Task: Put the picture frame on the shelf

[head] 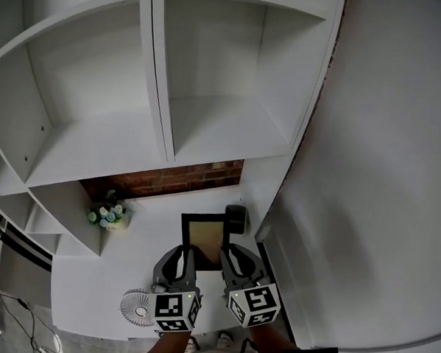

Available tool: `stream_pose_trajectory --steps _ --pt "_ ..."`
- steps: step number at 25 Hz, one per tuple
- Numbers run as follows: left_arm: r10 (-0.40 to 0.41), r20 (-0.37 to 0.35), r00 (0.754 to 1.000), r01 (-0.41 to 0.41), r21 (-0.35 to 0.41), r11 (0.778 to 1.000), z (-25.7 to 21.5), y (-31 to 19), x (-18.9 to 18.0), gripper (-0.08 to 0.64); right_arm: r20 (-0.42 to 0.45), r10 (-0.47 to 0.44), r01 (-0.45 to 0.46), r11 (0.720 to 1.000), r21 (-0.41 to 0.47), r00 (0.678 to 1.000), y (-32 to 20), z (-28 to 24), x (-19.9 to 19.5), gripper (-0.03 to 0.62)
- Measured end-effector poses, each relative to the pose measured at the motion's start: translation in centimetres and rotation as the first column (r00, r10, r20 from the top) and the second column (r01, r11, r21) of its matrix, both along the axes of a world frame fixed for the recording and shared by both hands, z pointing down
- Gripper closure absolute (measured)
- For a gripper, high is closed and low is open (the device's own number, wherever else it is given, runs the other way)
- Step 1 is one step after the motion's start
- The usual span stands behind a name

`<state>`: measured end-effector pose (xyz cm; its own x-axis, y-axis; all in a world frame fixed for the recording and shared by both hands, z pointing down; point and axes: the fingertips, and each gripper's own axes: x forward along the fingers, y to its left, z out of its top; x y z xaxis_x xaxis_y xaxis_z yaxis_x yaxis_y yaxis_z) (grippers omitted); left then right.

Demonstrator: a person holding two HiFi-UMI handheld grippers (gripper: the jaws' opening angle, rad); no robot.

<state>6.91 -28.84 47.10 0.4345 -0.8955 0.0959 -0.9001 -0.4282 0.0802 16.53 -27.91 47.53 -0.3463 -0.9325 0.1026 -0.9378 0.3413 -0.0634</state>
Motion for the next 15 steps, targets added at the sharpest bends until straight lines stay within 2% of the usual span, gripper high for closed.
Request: stream_pose_trajectory --steps 8,15 --pt "-0.056 -0.042 0.998 0.062 0.139 0.988 -6.4 2.0 -5.0 0.486 -0.035 -0.122 0.126 0.979 0.16 0.992 1.3 -7.0 -5.1 0.508" --pt "-0.105 -0.064 0.992 0.117 0.229 0.966 -10.1 2.8 -9.0 0.486 -0.064 -0.197 0.207 0.95 0.233 0.978 1.3 -10.8 -9.1 0.506"
